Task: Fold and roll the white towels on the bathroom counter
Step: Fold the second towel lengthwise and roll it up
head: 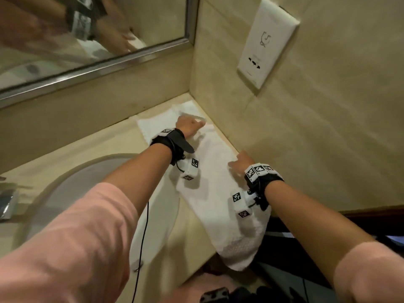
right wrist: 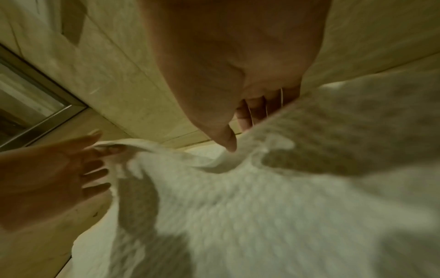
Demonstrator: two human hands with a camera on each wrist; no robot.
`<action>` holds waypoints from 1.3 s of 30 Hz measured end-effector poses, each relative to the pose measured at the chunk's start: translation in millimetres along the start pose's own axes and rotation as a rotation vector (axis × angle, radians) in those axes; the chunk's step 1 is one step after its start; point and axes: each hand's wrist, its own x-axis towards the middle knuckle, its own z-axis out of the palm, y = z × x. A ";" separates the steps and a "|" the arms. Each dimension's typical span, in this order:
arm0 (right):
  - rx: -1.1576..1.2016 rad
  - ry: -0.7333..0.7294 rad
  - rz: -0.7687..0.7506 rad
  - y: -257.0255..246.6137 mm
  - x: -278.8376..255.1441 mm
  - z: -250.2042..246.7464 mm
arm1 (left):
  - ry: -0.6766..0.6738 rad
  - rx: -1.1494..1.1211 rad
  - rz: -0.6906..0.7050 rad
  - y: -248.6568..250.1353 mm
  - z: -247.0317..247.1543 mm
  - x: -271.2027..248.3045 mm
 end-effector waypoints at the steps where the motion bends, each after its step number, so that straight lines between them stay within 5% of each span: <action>1: -0.005 0.001 -0.009 -11.5 4.1 0.7 | -0.013 -0.014 -0.015 -9.7 -3.2 4.4; 12: 0.203 -0.017 -0.105 -134.9 55.8 -2.4 | 0.233 -0.014 -0.155 -122.1 -60.8 31.7; 17: 0.329 -0.085 -0.043 -168.4 93.1 -4.9 | 0.236 0.035 -0.171 -129.5 -69.9 34.4; 22: 0.285 -0.146 0.054 -166.3 191.7 13.9 | 0.172 0.082 -0.171 -130.1 -68.8 41.8; 32: 0.541 -0.079 -0.166 -191.4 136.4 12.0 | 0.173 0.229 -0.282 -126.2 -73.2 42.8; 39: 0.471 -0.079 -0.148 -191.7 135.0 12.0 | 0.163 0.218 -0.095 -137.0 -101.0 29.0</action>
